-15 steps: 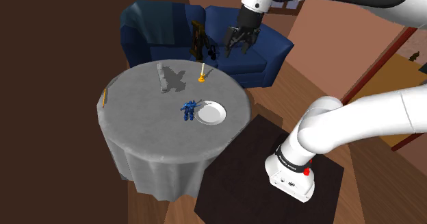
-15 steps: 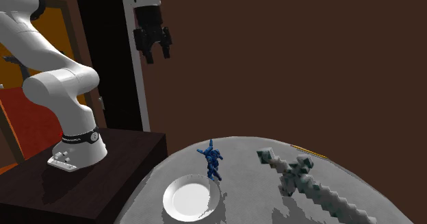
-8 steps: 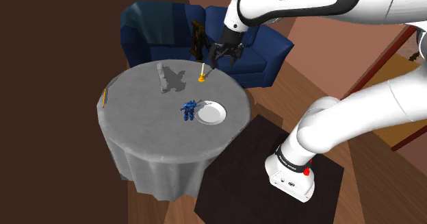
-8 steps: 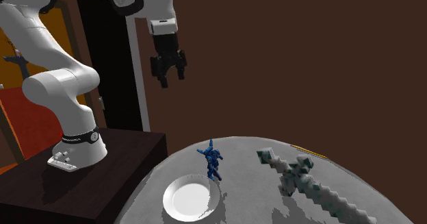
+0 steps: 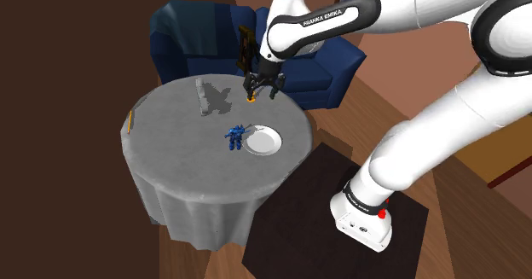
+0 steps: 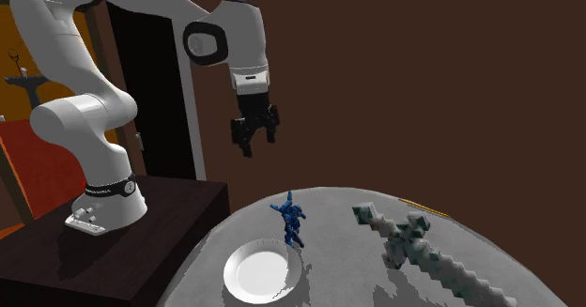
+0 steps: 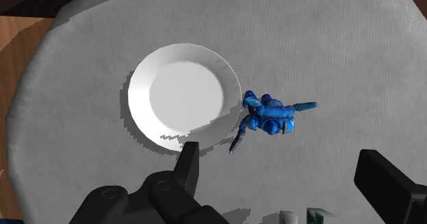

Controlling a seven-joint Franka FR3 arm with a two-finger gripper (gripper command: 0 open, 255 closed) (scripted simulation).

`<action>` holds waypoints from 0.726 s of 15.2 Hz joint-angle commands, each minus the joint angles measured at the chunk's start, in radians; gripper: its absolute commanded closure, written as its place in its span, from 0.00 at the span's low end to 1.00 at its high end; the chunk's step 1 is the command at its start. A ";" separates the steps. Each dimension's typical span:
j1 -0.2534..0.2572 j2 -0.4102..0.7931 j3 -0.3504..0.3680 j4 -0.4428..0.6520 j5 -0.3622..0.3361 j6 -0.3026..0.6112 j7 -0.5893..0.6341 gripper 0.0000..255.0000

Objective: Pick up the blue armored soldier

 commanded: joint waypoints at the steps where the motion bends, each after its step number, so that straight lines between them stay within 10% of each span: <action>1: -0.005 0.073 0.000 0.011 0.006 0.054 0.018 0.00; 11: -0.018 0.453 -0.011 0.142 0.052 0.262 0.092 0.00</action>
